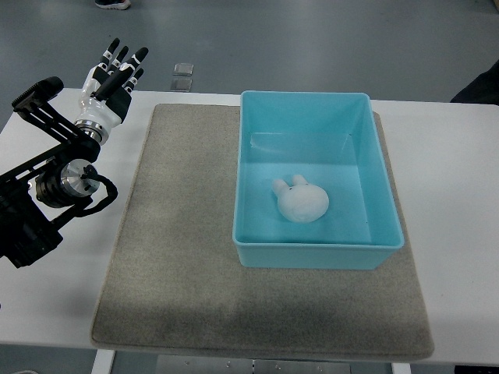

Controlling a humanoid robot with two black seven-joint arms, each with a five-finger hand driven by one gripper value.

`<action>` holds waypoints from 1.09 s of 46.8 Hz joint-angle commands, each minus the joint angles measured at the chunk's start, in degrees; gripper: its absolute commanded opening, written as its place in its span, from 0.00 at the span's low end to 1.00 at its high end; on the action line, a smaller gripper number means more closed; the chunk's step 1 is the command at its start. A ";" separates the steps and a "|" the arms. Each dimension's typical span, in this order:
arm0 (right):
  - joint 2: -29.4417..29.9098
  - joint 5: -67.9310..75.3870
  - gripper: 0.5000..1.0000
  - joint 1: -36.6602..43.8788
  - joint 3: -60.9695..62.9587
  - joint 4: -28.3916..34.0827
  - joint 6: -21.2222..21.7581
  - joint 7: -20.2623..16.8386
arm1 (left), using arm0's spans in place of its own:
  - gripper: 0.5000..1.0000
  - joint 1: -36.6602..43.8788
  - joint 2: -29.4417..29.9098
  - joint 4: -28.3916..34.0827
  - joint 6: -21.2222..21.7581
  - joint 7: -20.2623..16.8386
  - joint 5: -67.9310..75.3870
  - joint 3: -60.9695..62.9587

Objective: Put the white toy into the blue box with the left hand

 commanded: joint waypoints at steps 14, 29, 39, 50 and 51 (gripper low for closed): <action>0.00 0.00 0.87 0.00 0.09 0.08 0.10 0.00 | 1.00 0.36 -0.29 0.02 -0.88 0.00 -0.42 -0.38; 0.00 -0.09 0.87 0.00 0.09 0.17 0.45 0.00 | 1.00 0.36 -0.73 0.02 -0.88 0.00 -0.33 -1.43; 0.00 0.00 0.87 0.09 0.09 0.00 -0.08 0.00 | 1.00 0.80 -0.55 0.02 -0.88 0.00 -0.24 -1.43; 0.00 -0.09 0.87 0.09 0.09 0.43 0.36 0.00 | 1.00 1.07 -0.55 0.02 -0.88 0.00 0.11 -1.43; 0.00 -0.18 0.87 0.09 0.09 0.61 0.54 0.00 | 1.00 1.07 -0.55 0.11 -0.88 0.00 0.11 -1.43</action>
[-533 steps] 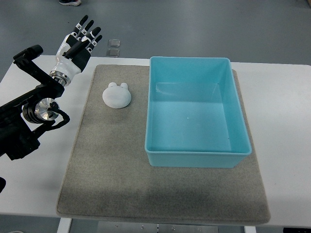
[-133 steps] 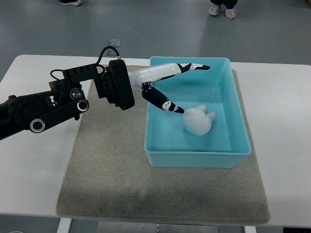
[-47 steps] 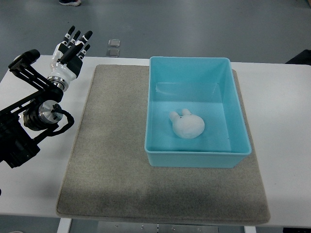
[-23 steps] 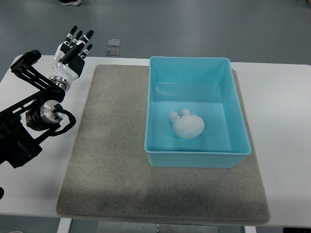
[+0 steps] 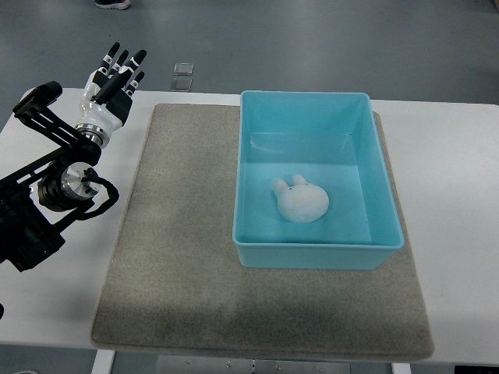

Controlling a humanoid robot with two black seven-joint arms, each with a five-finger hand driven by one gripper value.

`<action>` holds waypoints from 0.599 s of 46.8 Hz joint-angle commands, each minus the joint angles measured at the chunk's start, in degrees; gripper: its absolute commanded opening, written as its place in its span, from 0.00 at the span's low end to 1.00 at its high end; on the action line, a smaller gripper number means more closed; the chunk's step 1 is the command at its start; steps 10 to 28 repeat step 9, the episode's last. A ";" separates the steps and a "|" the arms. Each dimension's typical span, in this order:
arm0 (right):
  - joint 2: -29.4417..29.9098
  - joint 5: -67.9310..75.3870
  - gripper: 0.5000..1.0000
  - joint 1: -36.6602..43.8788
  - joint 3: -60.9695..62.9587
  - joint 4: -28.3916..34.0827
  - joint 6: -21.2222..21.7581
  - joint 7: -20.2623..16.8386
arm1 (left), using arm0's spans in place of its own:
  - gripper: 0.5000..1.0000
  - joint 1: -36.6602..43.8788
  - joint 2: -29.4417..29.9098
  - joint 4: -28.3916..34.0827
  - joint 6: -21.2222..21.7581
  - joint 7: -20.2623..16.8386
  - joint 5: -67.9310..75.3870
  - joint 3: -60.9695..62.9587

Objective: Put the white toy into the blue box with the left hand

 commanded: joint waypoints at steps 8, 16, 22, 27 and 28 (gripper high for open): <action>0.00 -0.34 0.87 -0.09 0.05 0.67 0.62 0.00 | 1.00 0.01 0.00 -0.09 0.00 0.00 0.05 -0.01; 0.00 -0.25 0.87 -0.09 0.05 0.67 0.62 0.09 | 1.00 0.01 0.00 0.00 0.00 0.00 0.13 -0.01; 0.00 -0.25 0.87 -0.09 0.05 0.67 0.62 0.09 | 1.00 0.01 0.00 0.00 0.00 0.00 0.13 -0.01; 0.00 -0.25 0.87 -0.09 0.05 0.67 0.62 0.09 | 1.00 0.01 0.00 0.00 0.00 0.00 0.13 -0.01; 0.00 -0.25 0.87 -0.09 0.05 0.67 0.62 0.09 | 1.00 0.01 0.00 0.00 0.00 0.00 0.13 -0.01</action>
